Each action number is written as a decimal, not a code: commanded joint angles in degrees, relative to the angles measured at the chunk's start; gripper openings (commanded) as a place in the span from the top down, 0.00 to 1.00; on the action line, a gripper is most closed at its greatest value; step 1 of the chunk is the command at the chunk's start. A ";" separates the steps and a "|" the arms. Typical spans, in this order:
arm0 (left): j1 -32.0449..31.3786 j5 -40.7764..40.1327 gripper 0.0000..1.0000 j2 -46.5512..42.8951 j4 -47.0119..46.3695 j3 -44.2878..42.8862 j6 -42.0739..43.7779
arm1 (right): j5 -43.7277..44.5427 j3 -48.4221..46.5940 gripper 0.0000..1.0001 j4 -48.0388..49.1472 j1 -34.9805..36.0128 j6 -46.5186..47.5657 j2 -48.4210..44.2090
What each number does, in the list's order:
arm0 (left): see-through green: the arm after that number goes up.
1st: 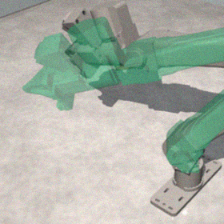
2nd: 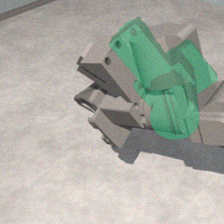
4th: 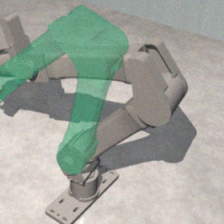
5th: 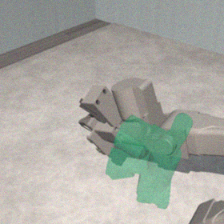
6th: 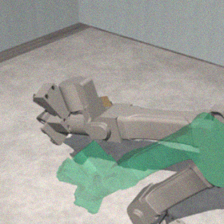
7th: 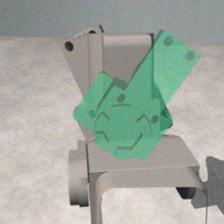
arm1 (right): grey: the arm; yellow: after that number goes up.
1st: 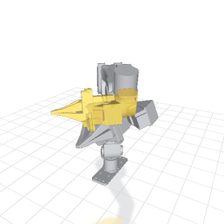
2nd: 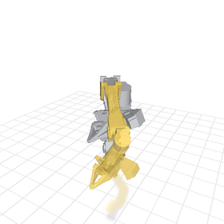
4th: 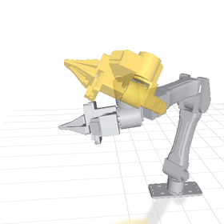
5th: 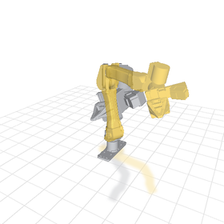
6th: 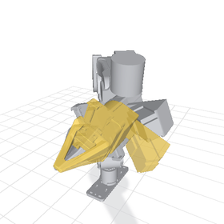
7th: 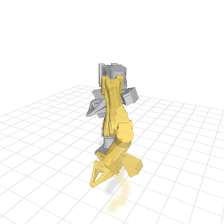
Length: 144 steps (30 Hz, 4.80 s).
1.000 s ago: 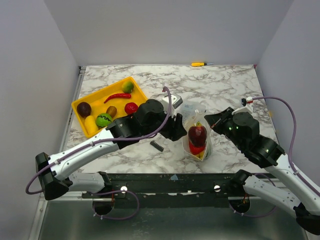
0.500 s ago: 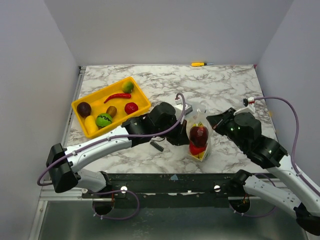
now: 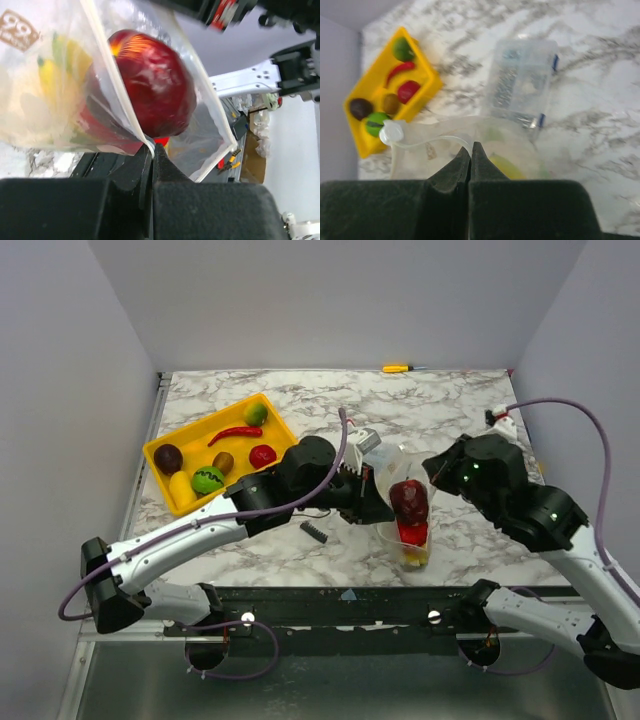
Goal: Place the food in the zip-top bag and seal the zipper
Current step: Adjust the zipper food storage bag at the center of the board, then pick up the fake vegetable from the bin, then place the fake vegetable in the zipper food storage bag.
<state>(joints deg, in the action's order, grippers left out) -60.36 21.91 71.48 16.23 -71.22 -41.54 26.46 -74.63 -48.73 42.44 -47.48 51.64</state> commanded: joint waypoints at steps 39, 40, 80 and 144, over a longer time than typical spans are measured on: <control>5.97 5.88 0.80 4.85 -6.96 5.80 -6.34 | 8.44 5.99 1.00 -2.34 0.19 4.02 -1.21; 6.24 5.84 0.75 4.37 -6.49 5.96 -5.58 | 8.46 6.39 1.00 -1.93 0.26 3.97 -1.39; 48.39 -38.20 0.04 21.15 30.68 -9.53 29.71 | 8.10 7.72 1.00 0.29 0.26 6.03 -0.18; 31.38 17.81 0.87 -1.81 -7.23 2.33 2.89 | 2.48 9.94 1.00 3.98 0.25 3.64 1.34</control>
<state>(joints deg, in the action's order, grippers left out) -21.06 29.85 73.38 30.92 -78.46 -22.87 30.06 -64.95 -47.20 42.50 -42.65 53.36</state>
